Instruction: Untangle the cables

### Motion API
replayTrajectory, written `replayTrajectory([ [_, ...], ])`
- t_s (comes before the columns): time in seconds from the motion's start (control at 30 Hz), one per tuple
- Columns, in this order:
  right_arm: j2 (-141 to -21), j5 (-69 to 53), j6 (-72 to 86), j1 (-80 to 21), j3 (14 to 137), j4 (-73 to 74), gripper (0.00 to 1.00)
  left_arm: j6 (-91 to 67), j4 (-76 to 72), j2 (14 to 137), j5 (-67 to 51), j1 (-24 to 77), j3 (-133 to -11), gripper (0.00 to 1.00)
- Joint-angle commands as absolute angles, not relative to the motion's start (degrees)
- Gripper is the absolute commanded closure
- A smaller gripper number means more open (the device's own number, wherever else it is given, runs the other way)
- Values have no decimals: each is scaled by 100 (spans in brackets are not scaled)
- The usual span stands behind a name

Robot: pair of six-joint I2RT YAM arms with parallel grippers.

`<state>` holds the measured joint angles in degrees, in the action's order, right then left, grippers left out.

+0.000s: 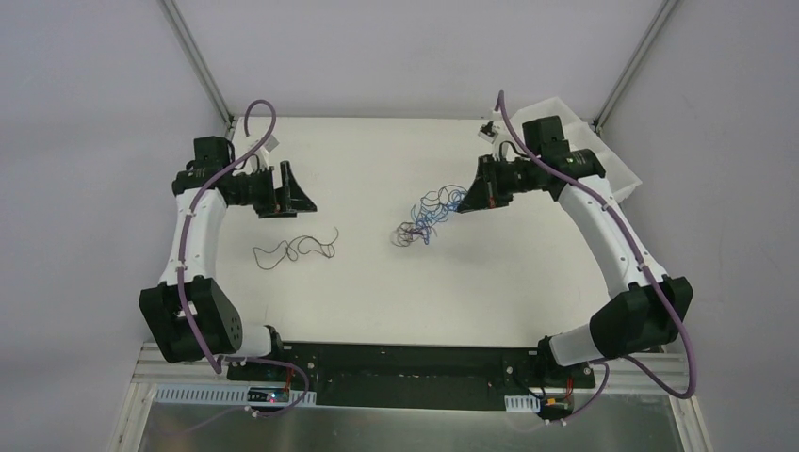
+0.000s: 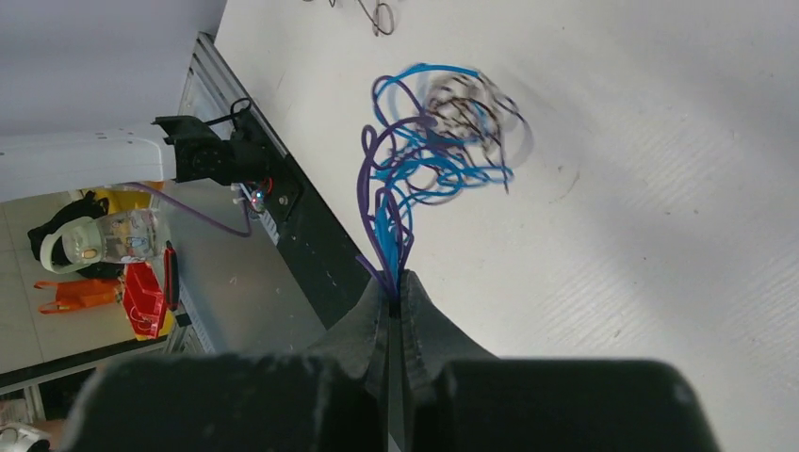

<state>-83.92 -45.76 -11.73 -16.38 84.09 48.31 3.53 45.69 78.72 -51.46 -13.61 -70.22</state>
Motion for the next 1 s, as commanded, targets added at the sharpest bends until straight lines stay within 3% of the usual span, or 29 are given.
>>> replayTrajectory([
  [0.0,-8469,-4463,-1352,-1558,7658,4671,100,455,4421,7770,-5326,-699,-6963,17],
  [0.3,-10127,-3512,-1790,-1557,6787,3989,100,-1103,1781,9200,-4713,1247,-5954,18],
  [0.8,-10011,-3430,-1661,-1318,6615,4068,100,-2372,196,11322,-4639,2832,-6744,17],
  [0.9,-9973,-3352,-1678,-1241,6532,4076,100,-2410,131,11505,-4638,2916,-6676,26],
  [0.97,-9922,-3277,-1710,-1159,6449,4100,100,-2295,254,11474,-4640,2895,-6623,45],
])
